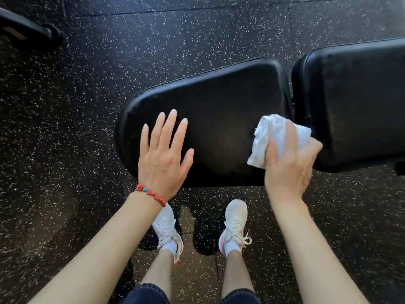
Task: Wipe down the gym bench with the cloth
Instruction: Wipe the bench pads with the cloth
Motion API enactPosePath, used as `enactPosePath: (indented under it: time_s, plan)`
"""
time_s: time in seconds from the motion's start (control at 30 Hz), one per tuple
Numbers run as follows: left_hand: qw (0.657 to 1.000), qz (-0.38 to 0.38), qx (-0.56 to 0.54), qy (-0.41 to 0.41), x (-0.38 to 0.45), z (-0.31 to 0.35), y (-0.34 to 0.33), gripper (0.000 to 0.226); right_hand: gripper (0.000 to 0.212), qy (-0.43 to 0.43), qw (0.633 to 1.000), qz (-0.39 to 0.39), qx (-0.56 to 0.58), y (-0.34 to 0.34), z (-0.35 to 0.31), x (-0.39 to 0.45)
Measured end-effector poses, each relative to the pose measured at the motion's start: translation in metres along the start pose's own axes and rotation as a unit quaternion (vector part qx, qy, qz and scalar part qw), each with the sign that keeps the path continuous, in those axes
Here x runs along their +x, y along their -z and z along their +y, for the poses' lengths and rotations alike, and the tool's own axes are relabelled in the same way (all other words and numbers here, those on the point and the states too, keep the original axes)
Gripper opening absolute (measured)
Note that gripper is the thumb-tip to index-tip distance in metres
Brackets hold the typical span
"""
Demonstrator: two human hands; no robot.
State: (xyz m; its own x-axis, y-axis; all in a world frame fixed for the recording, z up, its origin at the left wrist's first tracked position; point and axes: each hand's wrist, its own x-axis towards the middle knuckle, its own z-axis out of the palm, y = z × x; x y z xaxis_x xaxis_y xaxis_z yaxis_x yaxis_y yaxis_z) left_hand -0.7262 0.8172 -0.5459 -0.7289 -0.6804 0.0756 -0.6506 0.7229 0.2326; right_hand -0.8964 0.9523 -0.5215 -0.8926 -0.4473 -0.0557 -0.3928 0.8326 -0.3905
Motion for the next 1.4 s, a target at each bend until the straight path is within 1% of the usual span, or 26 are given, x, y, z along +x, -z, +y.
enactPosePath:
  time_s: [0.07, 0.13, 0.2, 0.33, 0.47, 0.53, 0.63, 0.77, 0.83, 0.9, 0.97, 1.03, 1.13, 1.23, 1.4]
  plan:
    - [1.0, -0.002, 0.005, 0.004, -0.001, 0.001, -0.003, 0.052, 0.048, 0.029, 0.999, -0.009, -0.011, -0.005, -0.003, -0.011]
    - [1.0, 0.0, 0.01, 0.006, -0.001, 0.002, -0.004, 0.052, 0.046, 0.085, 0.996, -0.02, -0.027, -0.006, -0.001, -0.018]
    - [1.0, 0.006, 0.013, 0.017, 0.0, 0.005, -0.003, 0.052, 0.046, 0.113, 0.993, -0.022, -0.025, -0.004, 0.003, -0.008]
    - [1.0, 0.016, 0.007, 0.013, 0.01, 0.026, -0.003, 0.05, 0.051, 0.081, 0.997, -0.004, -0.012, -0.007, -0.015, 0.057]
    - [1.0, 0.023, -0.008, 0.006, 0.029, 0.055, -0.011, 0.048, 0.053, 0.063, 0.998, -0.023, 0.009, -0.014, -0.028, 0.115]
    - [1.0, 0.02, -0.008, 0.013, 0.034, 0.064, -0.015, 0.049, 0.054, 0.065, 0.997, -0.028, 0.025, -0.016, -0.024, 0.113]
    - [1.0, 0.006, -0.003, 0.022, 0.035, 0.072, -0.018, 0.05, 0.059, 0.08, 0.995, -0.047, 0.036, -0.008, -0.005, 0.083]
    - [0.999, -0.002, 0.005, 0.04, 0.03, 0.078, -0.017, 0.05, 0.058, 0.107, 0.99, -0.08, 0.04, 0.012, 0.023, 0.051]
    - [0.999, -0.005, 0.003, 0.043, 0.029, 0.087, -0.016, 0.05, 0.049, 0.145, 0.986, -0.063, 0.047, 0.02, 0.031, 0.056]
    - [0.999, -0.007, -0.006, 0.039, 0.029, 0.102, -0.016, 0.051, 0.04, 0.18, 0.983, -0.006, 0.03, 0.027, 0.042, 0.07]
    - [1.0, -0.004, -0.016, 0.027, 0.033, 0.121, -0.018, 0.05, 0.039, 0.157, 0.987, 0.026, 0.013, 0.037, 0.063, 0.085]
    - [1.0, 0.0, -0.02, 0.017, 0.04, 0.139, -0.022, 0.05, 0.045, 0.123, 0.992, 0.026, 0.0, 0.044, 0.086, 0.092]
    - [1.0, -0.003, -0.021, 0.015, 0.055, 0.156, -0.031, 0.05, 0.053, 0.112, 0.994, 0.014, -0.01, 0.045, 0.103, 0.094]
    - [1.0, -0.004, 0.003, 0.022, 0.064, 0.159, -0.04, 0.05, 0.058, 0.113, 0.993, 0.013, -0.02, 0.041, 0.095, 0.107]
    - [1.0, 0.013, 0.021, 0.019, 0.062, 0.156, -0.046, 0.05, 0.054, 0.119, 0.992, 0.031, -0.027, 0.024, 0.057, 0.161]
